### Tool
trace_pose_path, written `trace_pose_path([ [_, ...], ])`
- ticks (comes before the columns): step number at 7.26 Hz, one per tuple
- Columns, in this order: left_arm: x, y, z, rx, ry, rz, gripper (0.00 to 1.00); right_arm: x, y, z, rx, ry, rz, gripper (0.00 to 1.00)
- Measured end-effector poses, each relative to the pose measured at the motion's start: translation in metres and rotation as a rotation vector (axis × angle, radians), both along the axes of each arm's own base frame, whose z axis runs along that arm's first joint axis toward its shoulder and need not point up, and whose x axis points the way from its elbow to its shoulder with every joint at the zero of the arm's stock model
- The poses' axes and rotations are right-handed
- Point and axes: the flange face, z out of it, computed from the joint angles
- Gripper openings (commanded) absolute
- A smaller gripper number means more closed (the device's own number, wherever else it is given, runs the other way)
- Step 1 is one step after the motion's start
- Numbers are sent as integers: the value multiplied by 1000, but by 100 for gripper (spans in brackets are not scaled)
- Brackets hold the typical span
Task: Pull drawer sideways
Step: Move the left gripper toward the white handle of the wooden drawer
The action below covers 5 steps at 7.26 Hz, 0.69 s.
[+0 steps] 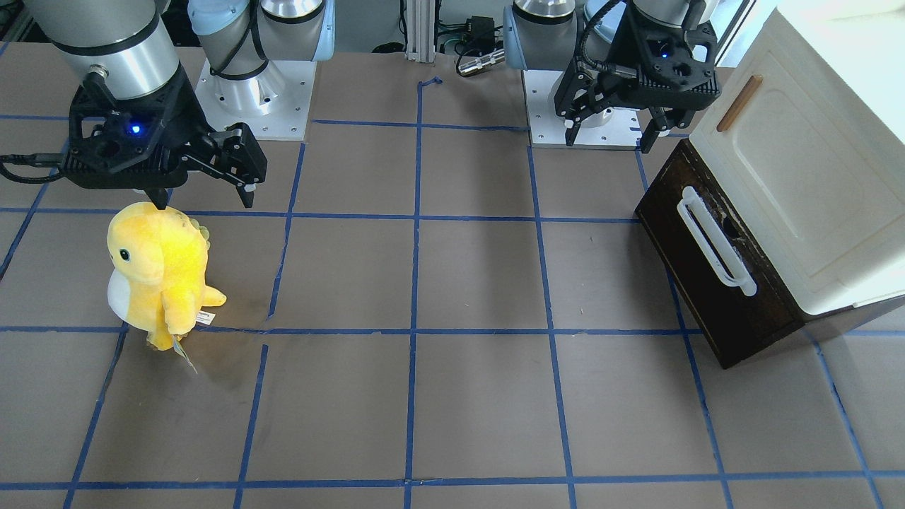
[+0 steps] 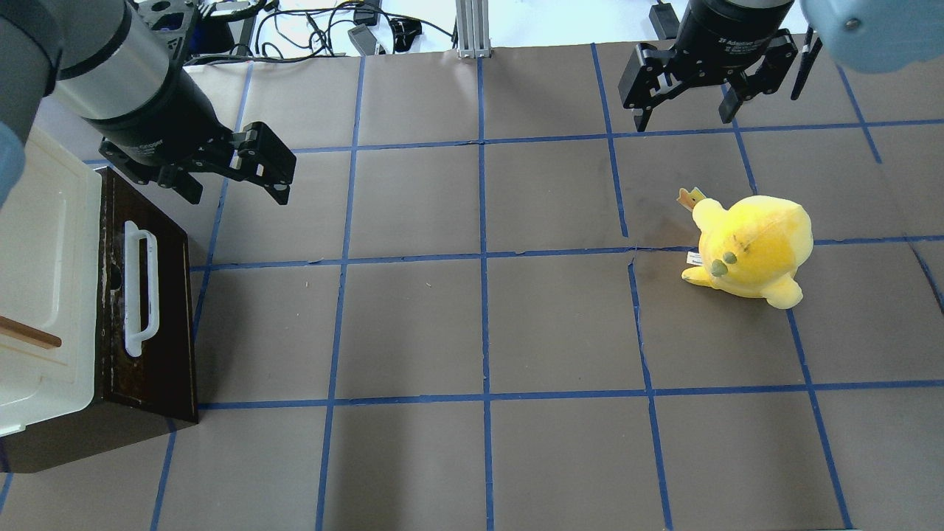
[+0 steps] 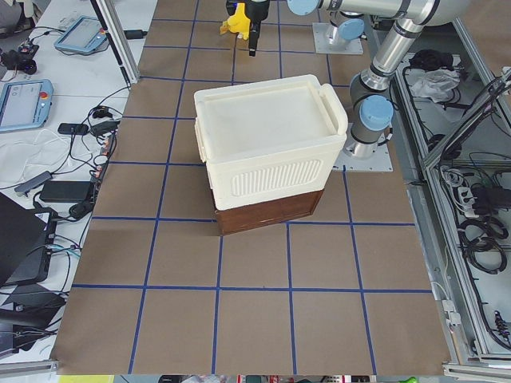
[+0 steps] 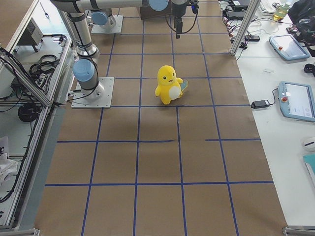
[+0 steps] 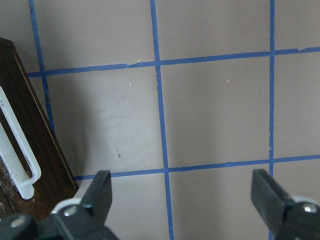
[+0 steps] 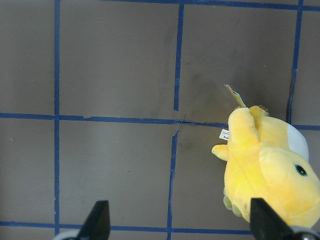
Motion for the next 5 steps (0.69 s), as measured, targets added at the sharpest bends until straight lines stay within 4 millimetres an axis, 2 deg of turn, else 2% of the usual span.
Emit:
trace_pose_path([
  [5, 1, -1, -2, 2, -11, 16, 100, 0, 0, 0, 0, 0, 0, 100],
])
